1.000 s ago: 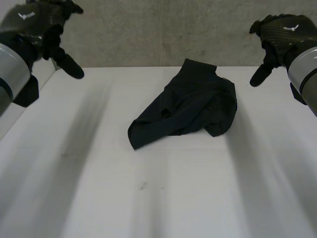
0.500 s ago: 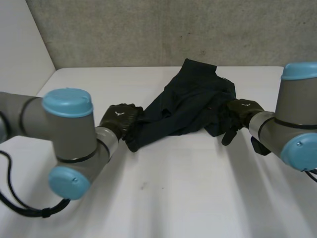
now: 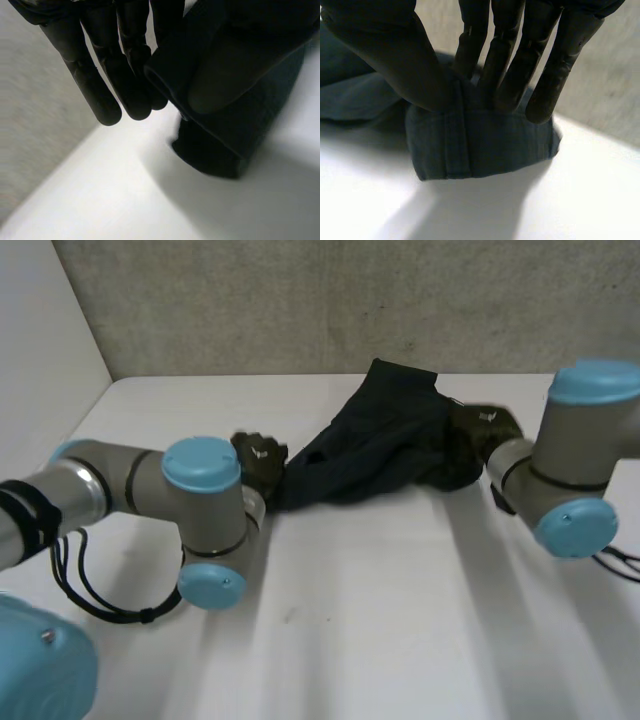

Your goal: Fold the shorts.

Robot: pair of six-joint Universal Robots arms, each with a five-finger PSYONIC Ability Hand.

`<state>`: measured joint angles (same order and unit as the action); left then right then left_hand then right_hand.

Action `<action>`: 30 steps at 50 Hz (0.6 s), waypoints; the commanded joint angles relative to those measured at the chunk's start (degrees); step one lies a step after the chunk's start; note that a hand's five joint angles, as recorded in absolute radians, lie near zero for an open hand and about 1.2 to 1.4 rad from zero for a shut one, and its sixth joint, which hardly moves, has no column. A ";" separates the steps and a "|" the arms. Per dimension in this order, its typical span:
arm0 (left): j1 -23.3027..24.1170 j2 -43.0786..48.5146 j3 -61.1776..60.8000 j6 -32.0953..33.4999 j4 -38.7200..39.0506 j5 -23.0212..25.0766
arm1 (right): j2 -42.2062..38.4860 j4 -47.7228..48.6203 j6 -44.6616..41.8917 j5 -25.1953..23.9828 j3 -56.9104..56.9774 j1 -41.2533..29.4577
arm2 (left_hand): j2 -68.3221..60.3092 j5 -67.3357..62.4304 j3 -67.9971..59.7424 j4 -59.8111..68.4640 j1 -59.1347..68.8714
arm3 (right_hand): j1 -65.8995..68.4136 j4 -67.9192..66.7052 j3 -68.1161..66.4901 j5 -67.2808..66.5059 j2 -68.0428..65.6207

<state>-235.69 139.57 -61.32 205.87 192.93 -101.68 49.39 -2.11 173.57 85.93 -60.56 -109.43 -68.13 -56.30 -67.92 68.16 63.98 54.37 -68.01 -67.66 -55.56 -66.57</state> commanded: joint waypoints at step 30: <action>-2.75 -43.80 -9.60 -1.26 -0.80 0.17 | 26.14 -13.01 -16.51 -0.06 5.27 -0.51 | -11.87 -13.70 -12.08 11.84 16.02 | 25.63 -11.99 -12.34 -14.44 -13.43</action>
<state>-236.74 85.74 -71.28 204.51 191.86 -101.61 85.31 -15.31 156.84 85.56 -55.55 -109.49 -68.39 -56.31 -68.20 68.41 63.99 57.16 -68.25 -67.66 -56.70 -66.57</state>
